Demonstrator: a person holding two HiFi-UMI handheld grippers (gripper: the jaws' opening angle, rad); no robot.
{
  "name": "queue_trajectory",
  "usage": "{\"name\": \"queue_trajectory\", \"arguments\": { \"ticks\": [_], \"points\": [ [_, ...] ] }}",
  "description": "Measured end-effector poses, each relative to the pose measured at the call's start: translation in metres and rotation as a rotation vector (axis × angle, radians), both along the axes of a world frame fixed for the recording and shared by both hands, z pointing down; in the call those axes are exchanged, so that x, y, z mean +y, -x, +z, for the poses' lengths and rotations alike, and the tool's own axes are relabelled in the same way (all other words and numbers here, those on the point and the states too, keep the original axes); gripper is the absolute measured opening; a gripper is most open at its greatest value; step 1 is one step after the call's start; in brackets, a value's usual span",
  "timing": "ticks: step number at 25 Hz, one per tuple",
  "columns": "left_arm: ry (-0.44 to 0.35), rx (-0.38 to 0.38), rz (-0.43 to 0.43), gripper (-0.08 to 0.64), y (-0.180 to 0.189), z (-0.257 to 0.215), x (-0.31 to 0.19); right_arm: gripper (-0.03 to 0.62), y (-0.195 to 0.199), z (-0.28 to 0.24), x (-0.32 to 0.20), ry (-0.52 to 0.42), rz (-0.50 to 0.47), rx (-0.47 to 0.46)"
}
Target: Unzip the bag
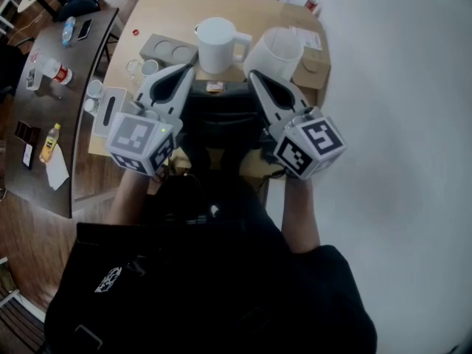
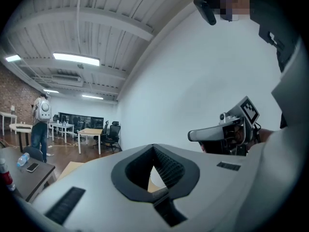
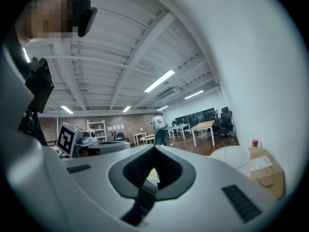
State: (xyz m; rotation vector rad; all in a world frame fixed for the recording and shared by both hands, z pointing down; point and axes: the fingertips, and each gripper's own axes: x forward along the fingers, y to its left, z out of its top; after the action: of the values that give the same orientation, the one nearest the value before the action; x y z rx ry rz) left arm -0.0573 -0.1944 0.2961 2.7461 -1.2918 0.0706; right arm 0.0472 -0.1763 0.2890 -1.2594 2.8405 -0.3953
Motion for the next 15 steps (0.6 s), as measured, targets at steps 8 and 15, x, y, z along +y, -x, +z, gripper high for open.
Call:
{"name": "queue_trajectory", "arguments": {
  "ticks": [8, 15],
  "points": [
    [-0.002, -0.023, -0.014, -0.003, 0.000, 0.005, 0.003, 0.006, 0.012, 0.007, 0.004, -0.011, -0.031, 0.066],
    [0.000, -0.025, -0.013, -0.003, -0.004, 0.007, 0.006, 0.006, 0.006, 0.010, 0.007, -0.011, -0.030, 0.073]
  ]
}}
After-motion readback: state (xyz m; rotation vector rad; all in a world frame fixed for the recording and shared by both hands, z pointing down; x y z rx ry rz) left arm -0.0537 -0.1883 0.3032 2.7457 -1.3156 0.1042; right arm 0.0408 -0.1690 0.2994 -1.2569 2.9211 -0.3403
